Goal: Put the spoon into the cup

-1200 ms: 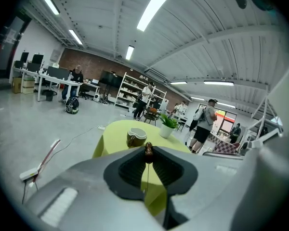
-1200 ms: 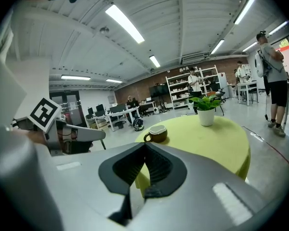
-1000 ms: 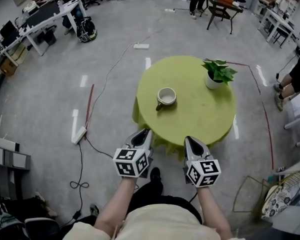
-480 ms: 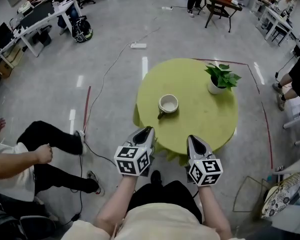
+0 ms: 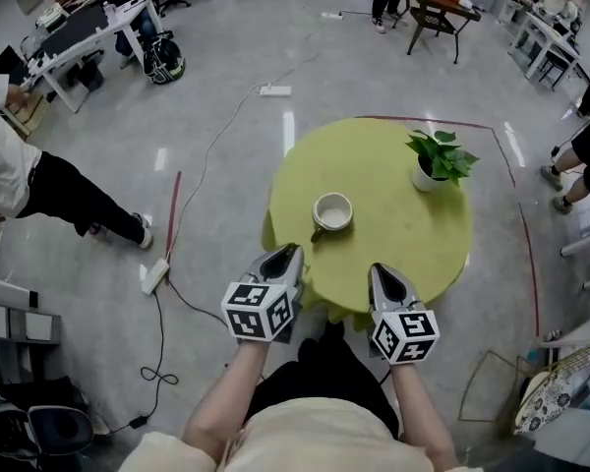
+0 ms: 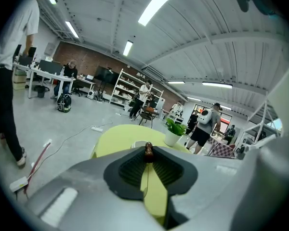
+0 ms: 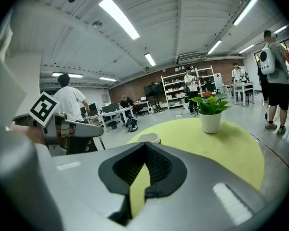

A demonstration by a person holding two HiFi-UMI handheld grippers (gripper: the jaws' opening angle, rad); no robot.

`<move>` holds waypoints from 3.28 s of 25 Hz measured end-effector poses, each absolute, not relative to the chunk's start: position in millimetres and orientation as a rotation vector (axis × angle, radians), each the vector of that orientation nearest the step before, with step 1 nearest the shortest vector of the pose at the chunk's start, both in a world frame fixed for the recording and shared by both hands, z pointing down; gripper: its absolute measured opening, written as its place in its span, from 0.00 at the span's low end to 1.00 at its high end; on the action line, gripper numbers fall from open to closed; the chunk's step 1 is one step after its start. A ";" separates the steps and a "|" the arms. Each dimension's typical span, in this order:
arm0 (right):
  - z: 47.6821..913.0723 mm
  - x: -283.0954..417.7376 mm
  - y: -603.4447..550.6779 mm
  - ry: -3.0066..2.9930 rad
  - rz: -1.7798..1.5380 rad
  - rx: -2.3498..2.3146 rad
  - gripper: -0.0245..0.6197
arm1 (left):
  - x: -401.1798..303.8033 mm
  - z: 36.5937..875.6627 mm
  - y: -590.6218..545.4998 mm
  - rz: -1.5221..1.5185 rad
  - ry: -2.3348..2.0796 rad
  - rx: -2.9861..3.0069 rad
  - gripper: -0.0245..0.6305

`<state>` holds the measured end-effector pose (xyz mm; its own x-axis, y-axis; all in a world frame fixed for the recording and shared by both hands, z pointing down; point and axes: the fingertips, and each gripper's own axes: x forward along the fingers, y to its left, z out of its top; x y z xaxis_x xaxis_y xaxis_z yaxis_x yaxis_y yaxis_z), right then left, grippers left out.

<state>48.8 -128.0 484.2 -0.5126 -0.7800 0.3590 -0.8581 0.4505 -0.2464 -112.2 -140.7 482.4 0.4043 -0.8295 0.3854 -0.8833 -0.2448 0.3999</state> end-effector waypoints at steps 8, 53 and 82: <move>481.4 47.5 -153.2 -2.526 0.580 1.385 0.04 | -95.2 474.5 -164.5 0.121 -1.430 2.131 0.11; 508.8 52.1 -236.5 -2.510 0.676 1.255 0.04 | -62.0 496.8 -278.5 0.073 -1.414 2.054 0.11; 523.7 52.3 -247.6 -2.487 0.721 1.225 0.04 | -77.6 533.3 -291.5 0.133 -1.459 1.971 0.12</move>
<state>52.3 -247.6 523.7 -0.6029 -0.6598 0.4485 -0.7974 0.5169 -0.3115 -77.6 -291.5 533.3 0.3690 -0.8114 0.4534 -0.8802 -0.1483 0.4509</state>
